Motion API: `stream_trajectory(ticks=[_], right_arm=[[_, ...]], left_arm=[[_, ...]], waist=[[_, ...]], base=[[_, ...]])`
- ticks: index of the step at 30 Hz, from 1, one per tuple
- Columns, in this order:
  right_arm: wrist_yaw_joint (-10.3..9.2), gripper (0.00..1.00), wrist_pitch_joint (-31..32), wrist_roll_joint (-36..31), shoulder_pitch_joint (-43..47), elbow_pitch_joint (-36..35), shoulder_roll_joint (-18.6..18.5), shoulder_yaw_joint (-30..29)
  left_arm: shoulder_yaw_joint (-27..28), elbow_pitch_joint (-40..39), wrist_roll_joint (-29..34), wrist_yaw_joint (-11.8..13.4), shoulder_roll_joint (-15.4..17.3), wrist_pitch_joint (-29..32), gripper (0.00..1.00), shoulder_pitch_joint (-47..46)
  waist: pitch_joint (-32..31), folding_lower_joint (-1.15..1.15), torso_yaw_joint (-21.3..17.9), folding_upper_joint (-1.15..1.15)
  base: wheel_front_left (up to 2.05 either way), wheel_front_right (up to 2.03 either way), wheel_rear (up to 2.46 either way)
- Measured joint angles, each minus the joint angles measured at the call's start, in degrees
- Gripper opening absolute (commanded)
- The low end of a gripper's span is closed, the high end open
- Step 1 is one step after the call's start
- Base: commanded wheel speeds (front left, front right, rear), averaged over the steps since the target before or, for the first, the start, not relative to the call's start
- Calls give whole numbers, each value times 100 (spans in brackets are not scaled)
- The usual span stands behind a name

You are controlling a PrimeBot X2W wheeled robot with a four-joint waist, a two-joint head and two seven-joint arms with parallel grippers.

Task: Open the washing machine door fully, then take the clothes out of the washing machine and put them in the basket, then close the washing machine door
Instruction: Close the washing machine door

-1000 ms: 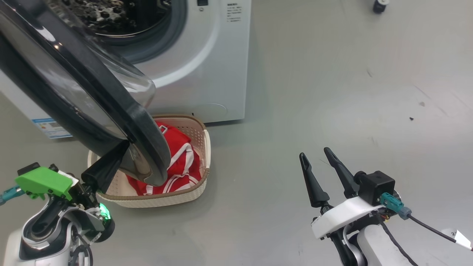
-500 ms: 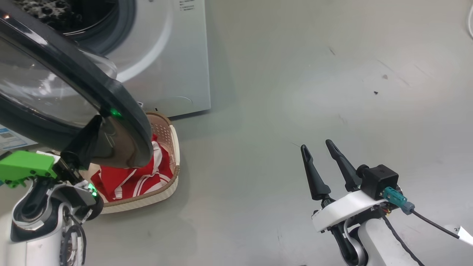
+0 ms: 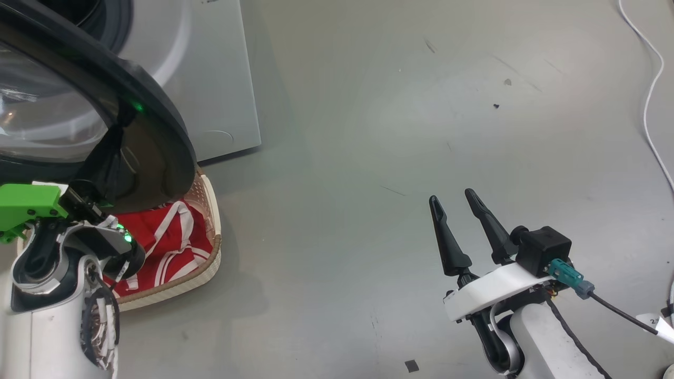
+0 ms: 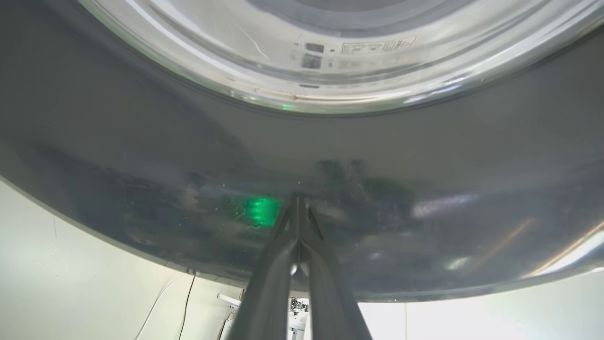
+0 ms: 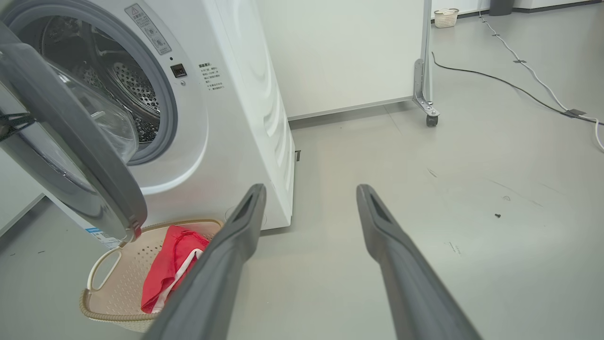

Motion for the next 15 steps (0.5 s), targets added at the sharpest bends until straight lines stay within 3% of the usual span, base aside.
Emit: stream_trajectory(ticks=[15], right_arm=[[0,100,0,11,-3,-45,14,-149]], left_arm=[[-248,515,1,-1,-21,-442,0,-511]], waist=[[132,0,-204,0]], base=[[0,0,0]])
